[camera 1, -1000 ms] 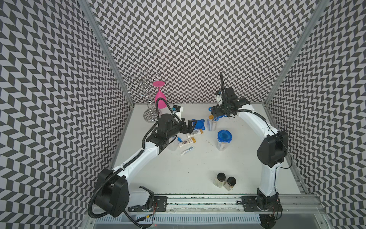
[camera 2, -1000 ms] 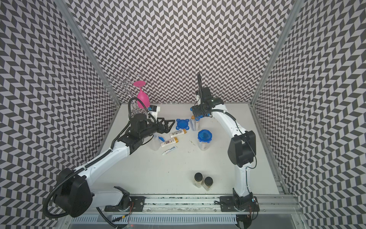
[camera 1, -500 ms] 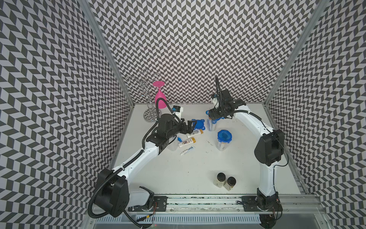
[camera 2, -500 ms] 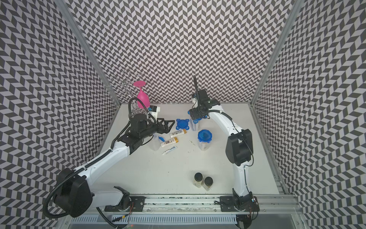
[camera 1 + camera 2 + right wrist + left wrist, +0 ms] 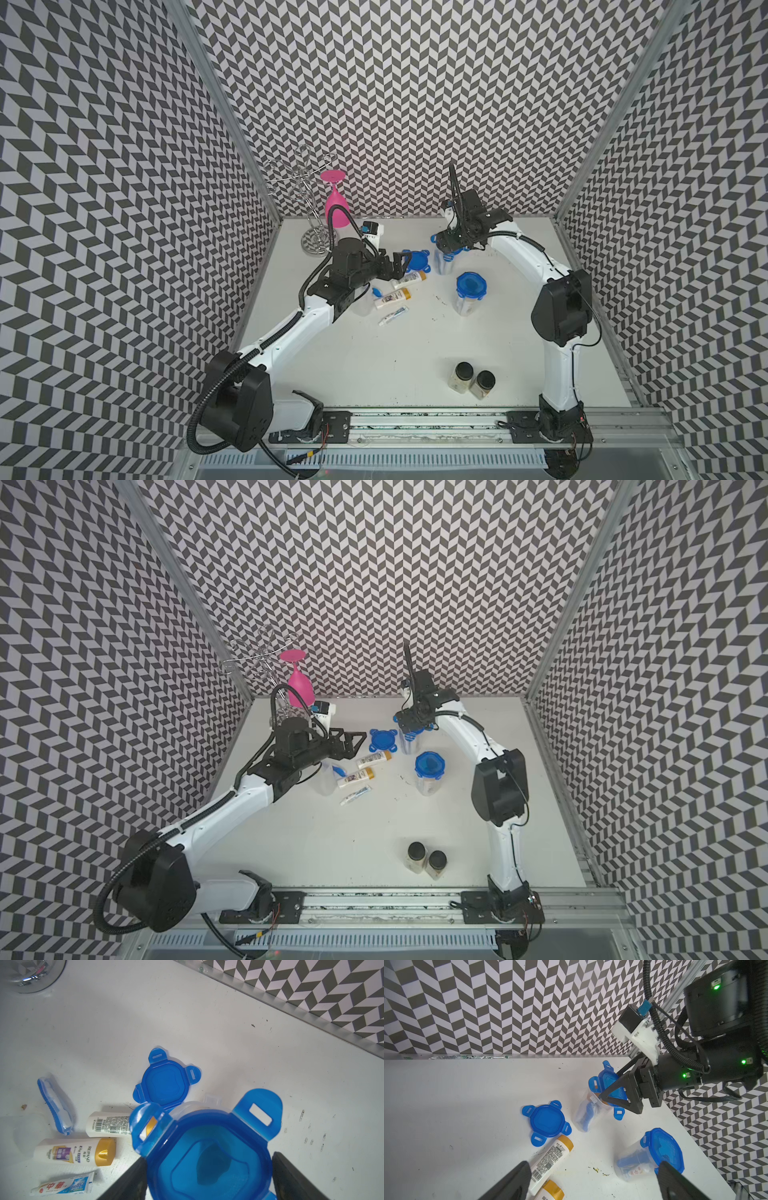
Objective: Pack away toiletry kits
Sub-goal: Close the lid on the container.
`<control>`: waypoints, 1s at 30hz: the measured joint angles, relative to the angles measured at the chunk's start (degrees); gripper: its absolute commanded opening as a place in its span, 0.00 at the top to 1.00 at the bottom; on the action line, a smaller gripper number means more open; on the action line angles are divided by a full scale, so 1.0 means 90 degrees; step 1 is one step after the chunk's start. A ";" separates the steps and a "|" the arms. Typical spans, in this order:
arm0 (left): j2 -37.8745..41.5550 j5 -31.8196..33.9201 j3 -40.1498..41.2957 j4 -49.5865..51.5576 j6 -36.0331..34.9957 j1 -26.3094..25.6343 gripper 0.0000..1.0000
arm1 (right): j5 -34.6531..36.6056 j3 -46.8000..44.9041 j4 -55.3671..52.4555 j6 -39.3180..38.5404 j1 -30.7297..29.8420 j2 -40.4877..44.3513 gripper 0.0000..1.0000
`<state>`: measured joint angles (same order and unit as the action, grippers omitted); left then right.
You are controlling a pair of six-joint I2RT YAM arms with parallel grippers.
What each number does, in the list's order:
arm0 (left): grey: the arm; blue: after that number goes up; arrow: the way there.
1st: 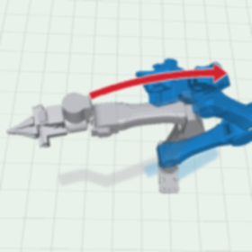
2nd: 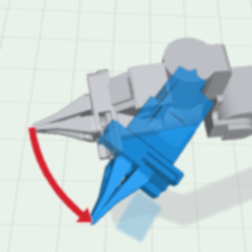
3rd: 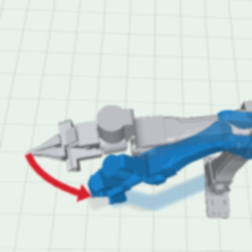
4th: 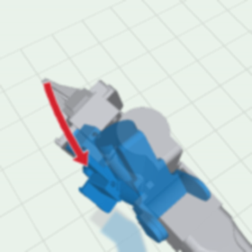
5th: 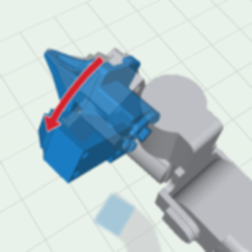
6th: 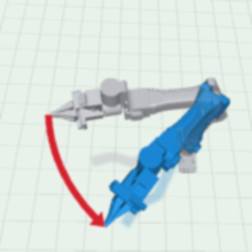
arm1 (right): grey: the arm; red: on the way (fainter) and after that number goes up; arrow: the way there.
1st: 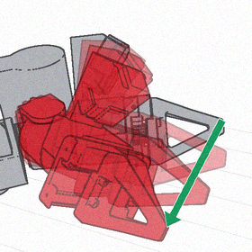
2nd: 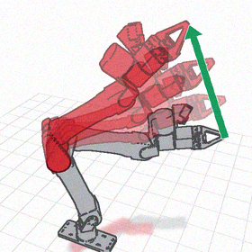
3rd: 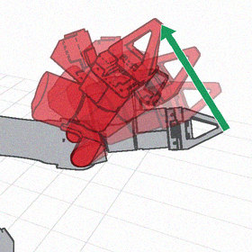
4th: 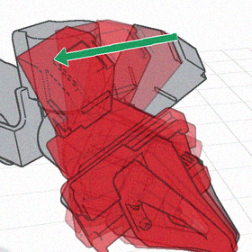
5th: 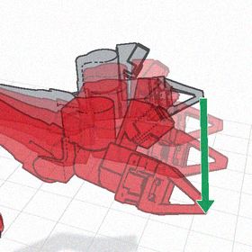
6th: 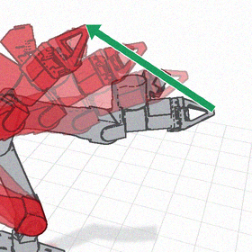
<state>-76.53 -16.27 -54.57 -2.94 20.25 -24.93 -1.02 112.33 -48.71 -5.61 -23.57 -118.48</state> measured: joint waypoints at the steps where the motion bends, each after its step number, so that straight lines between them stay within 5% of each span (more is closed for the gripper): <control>1: -0.0015 -0.0005 0.0000 0.0005 0.0000 0.0000 0.02 | -0.0002 0.0000 0.0000 0.0000 0.0000 0.0000 0.12; 21: -0.0444 -0.0180 -0.0682 0.0406 -0.0034 0.0024 0.03 | -0.0010 0.0177 -0.0022 0.0104 0.0000 0.0005 0.05; 30: -0.1654 -0.0066 -0.2472 0.1158 0.0002 0.0024 0.08 | -0.0180 -0.0760 0.0236 0.0695 0.0294 0.1168 0.14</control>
<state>-91.42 -16.86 -76.82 7.49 20.27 -24.71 -2.63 105.49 -46.59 0.64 -20.93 -107.96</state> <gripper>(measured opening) 0.929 0.895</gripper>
